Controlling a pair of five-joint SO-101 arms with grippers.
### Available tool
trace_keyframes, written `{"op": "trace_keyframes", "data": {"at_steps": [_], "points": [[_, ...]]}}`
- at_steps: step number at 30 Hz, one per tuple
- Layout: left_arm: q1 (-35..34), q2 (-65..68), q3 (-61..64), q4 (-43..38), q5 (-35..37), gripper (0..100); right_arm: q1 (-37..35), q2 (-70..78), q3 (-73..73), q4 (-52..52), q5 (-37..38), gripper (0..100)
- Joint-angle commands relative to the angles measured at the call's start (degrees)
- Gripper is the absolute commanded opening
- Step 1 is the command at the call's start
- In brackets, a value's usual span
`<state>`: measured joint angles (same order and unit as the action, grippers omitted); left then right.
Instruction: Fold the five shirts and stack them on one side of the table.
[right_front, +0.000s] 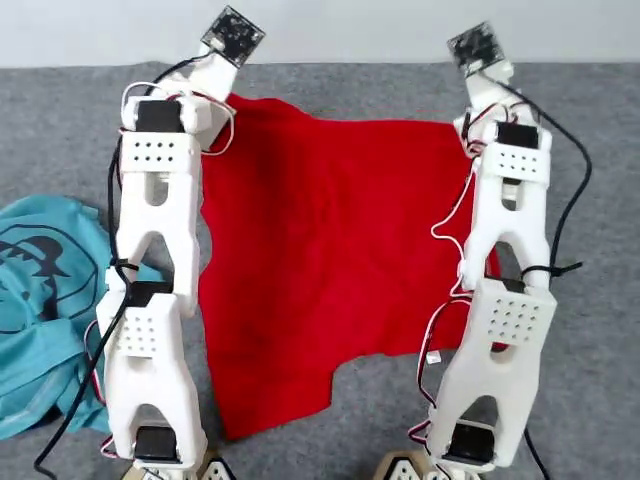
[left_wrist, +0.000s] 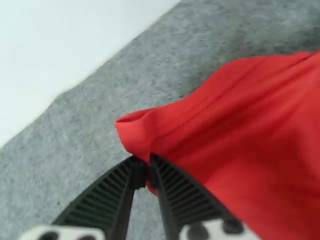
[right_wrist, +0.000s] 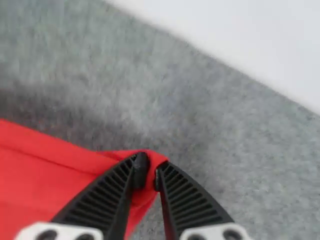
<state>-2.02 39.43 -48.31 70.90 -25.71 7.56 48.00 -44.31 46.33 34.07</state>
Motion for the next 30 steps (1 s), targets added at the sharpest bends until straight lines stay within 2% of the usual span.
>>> {"op": "trace_keyframes", "data": {"at_steps": [1, 7, 11, 15, 21, 26, 30], "points": [[0.5, -0.5, 0.8, 0.2, -0.5, 0, 0.4, 1.8, -3.2, -3.2, 2.2, 0.9], [1.1, -0.7, 2.7, 0.2, -0.4, 0, 0.5, 3.6, -3.2, -4.8, 2.0, 0.9], [1.0, -1.2, 0.7, 1.0, -0.3, 0, 1.5, 1.9, -6.7, -0.9, -2.1, 0.9], [1.5, -1.2, -6.1, 8.7, -0.3, 0, 1.9, -1.0, -12.5, 11.8, -3.1, 0.9], [3.2, -0.8, -16.5, 29.4, -0.6, 0, 2.3, -3.8, -20.5, 33.5, -2.8, 0.9], [1.8, -3.2, -14.6, 29.8, -0.5, 0, 2.3, -4.2, -26.8, 49.7, -2.7, 0.9], [2.6, -8.6, -3.6, 29.9, -2.8, 0, 2.4, -4.2, -29.0, 56.7, -0.6, 0.9]]}}
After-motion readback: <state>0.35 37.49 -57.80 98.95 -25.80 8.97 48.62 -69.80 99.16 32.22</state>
